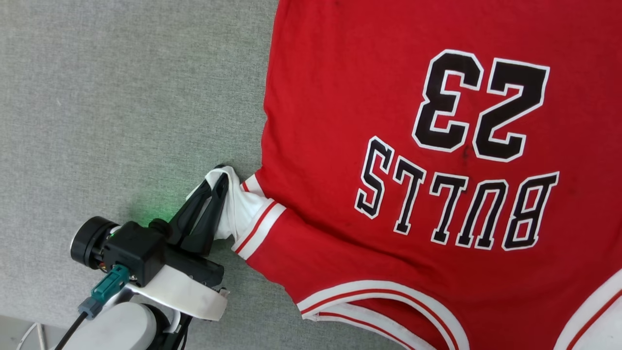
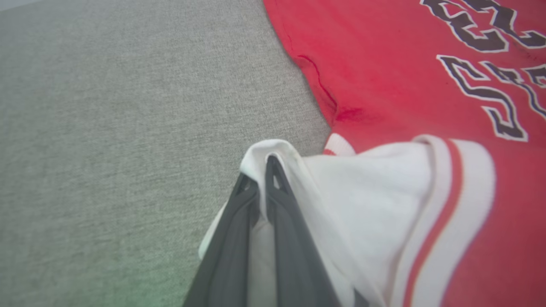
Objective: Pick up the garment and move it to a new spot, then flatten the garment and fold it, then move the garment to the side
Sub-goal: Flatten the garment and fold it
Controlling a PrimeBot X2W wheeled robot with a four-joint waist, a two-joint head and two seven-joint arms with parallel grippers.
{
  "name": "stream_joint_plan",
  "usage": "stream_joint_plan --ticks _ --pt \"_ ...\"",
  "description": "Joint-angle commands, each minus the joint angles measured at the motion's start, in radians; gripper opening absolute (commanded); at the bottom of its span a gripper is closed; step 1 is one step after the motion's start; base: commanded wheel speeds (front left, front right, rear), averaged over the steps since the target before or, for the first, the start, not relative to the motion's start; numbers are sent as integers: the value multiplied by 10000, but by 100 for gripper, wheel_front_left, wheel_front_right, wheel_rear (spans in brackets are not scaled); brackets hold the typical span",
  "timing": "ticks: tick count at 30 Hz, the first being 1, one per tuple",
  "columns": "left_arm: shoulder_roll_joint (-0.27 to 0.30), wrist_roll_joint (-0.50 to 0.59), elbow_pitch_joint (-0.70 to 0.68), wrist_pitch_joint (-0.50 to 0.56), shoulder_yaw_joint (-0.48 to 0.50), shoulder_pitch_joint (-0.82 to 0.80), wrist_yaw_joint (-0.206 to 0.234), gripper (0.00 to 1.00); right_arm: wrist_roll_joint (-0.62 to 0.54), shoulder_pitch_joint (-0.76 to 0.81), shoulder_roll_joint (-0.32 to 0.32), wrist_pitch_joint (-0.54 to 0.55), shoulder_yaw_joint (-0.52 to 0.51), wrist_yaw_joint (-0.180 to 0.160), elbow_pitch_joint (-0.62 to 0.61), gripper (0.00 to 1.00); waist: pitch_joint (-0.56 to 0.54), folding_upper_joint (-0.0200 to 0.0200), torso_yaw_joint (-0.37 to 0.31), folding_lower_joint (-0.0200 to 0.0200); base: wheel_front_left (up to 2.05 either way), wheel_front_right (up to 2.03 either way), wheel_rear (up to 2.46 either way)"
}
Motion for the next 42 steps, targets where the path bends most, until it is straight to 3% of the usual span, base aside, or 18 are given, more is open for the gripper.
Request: stream_joint_plan --ticks 1,11,17,24,30,36,41,42 --pt "-63 -17 110 78 -37 -73 49 0 -62 799 280 162 170 -4 369 0 -73 0 -15 0 0 0 0" --pt "6 -264 348 -11 181 593 185 0 164 679 58 -630 -61 -4 -358 0 -1417 0 -455 0 0 0 0" --pt "132 -502 433 -48 348 1260 325 0 1317 1950 -1110 -909 941 -4 -1893 0 -2544 0 -915 0 0 0 0" --pt "324 -758 386 -73 587 2117 510 0 2880 4508 -3171 -1495 1563 -5 -4015 0 -3563 0 -1466 0 0 0 0" --pt "441 -847 359 -87 774 2683 568 0 3792 7284 -4564 -2231 1398 -5 -5202 0 -4061 0 -1859 0 0 0 0" --pt "455 -796 346 -93 871 2957 500 0 4412 10411 -5048 -3227 1030 -5 -5392 0 -4220 0 -2014 0 0 0 0" --pt "432 -786 384 -95 903 2998 428 0 4536 12230 -4724 -3860 650 -5 -5282 0 -4194 0 -2104 0 0 0 0" --pt "431 -779 391 -94 903 3008 421 0 4488 12392 -4634 -3988 457 -5 -5211 12 -4190 0 -2118 0 0 0 0"
